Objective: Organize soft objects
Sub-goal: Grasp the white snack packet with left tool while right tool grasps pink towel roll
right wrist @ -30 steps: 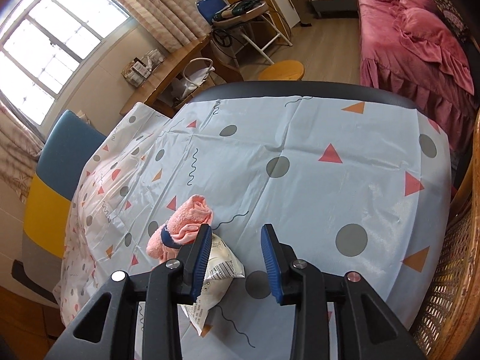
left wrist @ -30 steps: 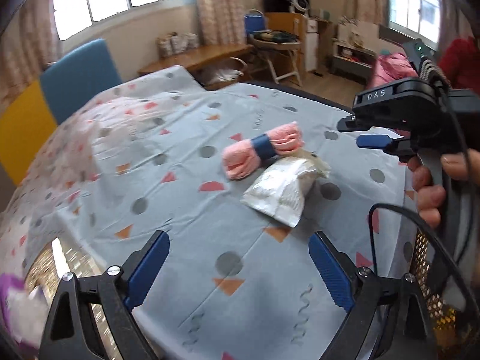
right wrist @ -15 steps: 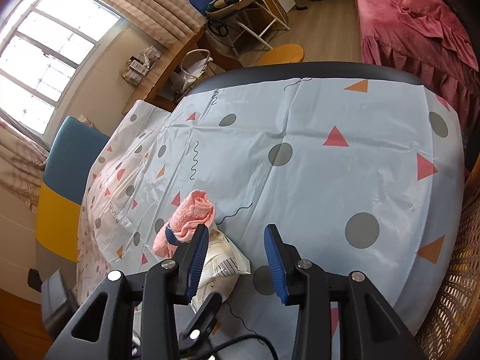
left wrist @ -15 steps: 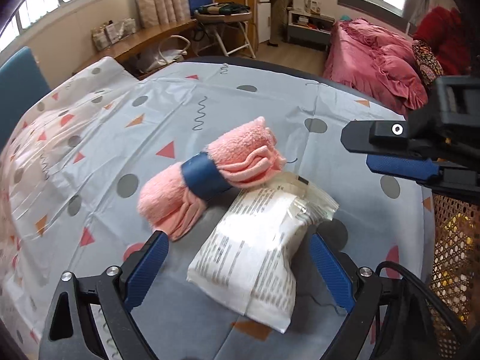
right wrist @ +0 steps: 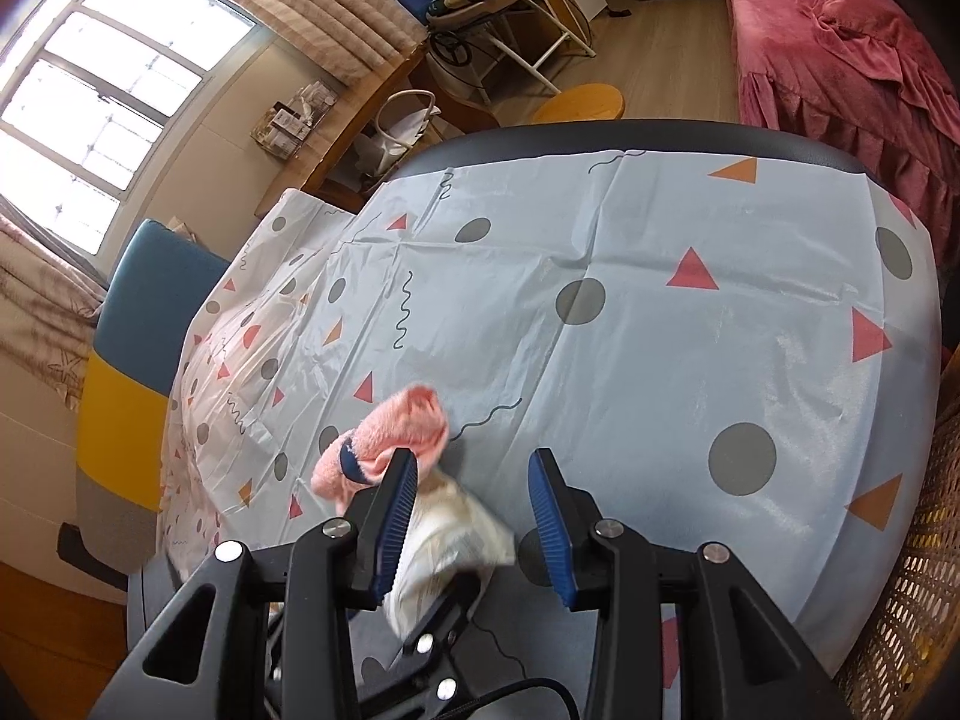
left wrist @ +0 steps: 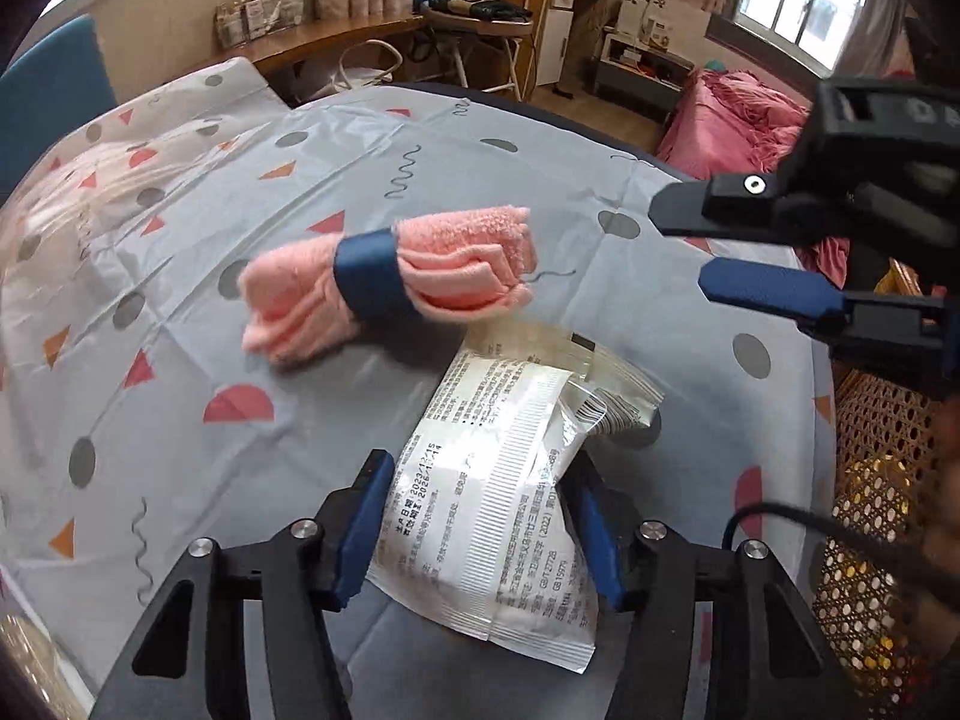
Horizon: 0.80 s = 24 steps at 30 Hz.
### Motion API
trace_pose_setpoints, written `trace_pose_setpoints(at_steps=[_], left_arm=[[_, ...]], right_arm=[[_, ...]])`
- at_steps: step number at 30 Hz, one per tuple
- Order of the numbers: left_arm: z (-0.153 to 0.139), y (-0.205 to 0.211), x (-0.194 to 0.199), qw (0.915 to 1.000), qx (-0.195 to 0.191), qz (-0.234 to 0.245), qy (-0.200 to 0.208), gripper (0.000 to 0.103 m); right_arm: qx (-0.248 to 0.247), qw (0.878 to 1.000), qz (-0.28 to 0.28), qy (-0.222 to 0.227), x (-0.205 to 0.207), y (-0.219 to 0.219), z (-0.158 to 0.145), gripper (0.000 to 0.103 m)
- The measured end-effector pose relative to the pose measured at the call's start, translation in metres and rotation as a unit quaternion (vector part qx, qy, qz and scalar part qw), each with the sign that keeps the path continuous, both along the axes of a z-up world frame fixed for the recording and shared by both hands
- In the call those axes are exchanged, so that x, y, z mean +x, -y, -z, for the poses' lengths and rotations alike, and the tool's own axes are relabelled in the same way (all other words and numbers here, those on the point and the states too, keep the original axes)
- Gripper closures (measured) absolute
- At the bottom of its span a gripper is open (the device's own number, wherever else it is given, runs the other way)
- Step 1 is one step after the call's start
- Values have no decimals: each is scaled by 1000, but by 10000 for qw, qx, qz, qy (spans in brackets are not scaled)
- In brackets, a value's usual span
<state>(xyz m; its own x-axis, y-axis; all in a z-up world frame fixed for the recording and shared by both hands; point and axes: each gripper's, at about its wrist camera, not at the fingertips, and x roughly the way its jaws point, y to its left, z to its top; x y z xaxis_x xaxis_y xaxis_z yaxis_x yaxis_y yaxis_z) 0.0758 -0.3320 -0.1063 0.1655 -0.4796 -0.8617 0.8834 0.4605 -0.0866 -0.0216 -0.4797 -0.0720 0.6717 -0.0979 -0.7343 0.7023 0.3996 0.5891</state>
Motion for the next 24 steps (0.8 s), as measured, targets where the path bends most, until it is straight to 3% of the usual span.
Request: trace_pose_setpoints(at_steps=[7, 12, 15, 20, 24], left_arm=[[-1, -74, -30, 9979, 62, -616, 196, 45], [3, -108, -43, 9961, -32, -867, 152, 45], [6, -109, -41, 9954, -66, -940, 166, 44], [7, -107, -39, 9941, -106, -1069, 147, 44], [7, -108, -37, 9929, -144, -1172, 164, 44]], right_arm=[[-16, 9993, -358, -142, 12, -8, 2, 65], [-203, 9923, -1159, -380, 38, -30, 3, 65], [-496, 9791, -1862, -653, 65, -50, 1, 64], [-1190, 9446, -2751, -1336, 120, -72, 9, 57], [-1213, 9321, -3066, -1500, 146, -77, 30, 58]])
